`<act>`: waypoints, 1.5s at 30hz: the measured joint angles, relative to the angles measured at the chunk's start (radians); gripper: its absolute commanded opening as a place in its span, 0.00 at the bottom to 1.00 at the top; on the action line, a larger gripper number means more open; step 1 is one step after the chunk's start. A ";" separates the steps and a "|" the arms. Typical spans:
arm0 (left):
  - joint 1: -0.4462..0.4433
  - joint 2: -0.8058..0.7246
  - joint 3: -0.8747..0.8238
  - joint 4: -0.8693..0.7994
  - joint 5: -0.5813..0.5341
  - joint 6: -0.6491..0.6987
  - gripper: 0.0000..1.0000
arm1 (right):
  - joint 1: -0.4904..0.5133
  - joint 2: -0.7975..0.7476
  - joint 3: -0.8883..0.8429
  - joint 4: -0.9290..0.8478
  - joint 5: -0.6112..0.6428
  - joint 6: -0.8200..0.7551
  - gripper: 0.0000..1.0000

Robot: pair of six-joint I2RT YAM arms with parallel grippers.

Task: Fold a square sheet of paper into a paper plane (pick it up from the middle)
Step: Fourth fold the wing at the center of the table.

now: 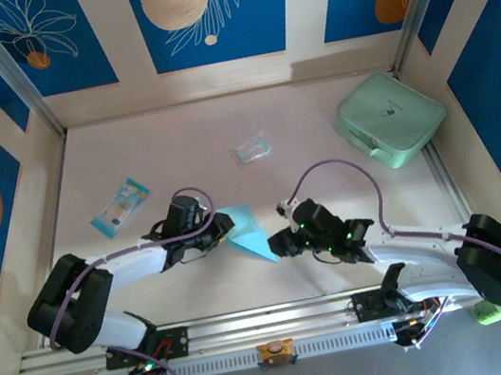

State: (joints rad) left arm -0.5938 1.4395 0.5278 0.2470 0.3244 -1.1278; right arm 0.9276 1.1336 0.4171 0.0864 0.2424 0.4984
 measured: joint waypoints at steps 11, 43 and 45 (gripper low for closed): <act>0.000 0.010 0.017 0.019 0.044 0.011 0.18 | 0.239 0.200 0.014 0.133 0.266 -0.350 0.44; 0.000 0.011 0.042 0.014 0.064 0.011 0.10 | 0.271 0.381 0.066 0.250 0.469 -0.476 0.25; 0.000 0.011 0.042 0.014 0.064 0.011 0.10 | 0.271 0.381 0.066 0.250 0.469 -0.469 0.22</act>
State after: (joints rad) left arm -0.5941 1.4506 0.5697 0.2611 0.3889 -1.1168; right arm 1.1984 1.5150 0.4828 0.3363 0.7116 0.0292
